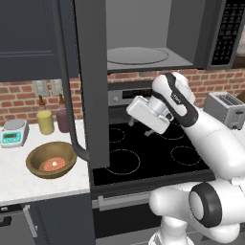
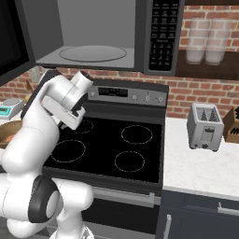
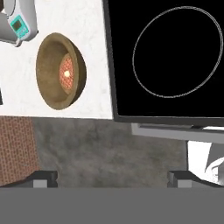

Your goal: Open the microwave, place the bowl with waffle inside the microwave, then close the microwave door and turn it on.

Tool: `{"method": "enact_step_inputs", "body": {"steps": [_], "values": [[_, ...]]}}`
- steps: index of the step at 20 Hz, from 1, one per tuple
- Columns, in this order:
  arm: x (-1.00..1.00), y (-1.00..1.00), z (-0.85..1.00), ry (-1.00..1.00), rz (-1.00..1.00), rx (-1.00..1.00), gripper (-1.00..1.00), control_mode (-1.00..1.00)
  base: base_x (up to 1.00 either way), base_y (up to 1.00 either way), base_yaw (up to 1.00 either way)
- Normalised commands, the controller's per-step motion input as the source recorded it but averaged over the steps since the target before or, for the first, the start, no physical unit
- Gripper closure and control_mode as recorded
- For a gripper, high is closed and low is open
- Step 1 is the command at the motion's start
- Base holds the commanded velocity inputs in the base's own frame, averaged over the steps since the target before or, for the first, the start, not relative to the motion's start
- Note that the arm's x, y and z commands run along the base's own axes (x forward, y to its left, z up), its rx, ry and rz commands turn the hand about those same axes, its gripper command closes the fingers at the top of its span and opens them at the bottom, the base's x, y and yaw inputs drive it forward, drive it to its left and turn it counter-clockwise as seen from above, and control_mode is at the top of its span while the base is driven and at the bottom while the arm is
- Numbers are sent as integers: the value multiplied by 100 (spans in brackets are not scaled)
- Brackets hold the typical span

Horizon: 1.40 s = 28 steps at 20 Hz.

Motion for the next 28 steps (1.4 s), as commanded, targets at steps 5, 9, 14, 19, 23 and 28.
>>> {"method": "enact_step_inputs", "body": {"steps": [5, 9, 14, 19, 23, 28], "values": [[0, 45, -36, -11, 5, 1, -100, -100, 0, 0, 0], [3, 59, -14, -15, 0, 0, -100, -100, 0, 0, 0], [20, 58, 0, -3, 0, 0, -100, -100, 0, 0, 0], [54, 45, -27, 0, 0, 0, -100, -100, 0, 0, 0], [70, 37, -41, 0, 0, 0, -100, -100, 0, 0, 0], [52, 34, -30, 0, 0, 0, -100, -100, 0, 0, 0]]}}
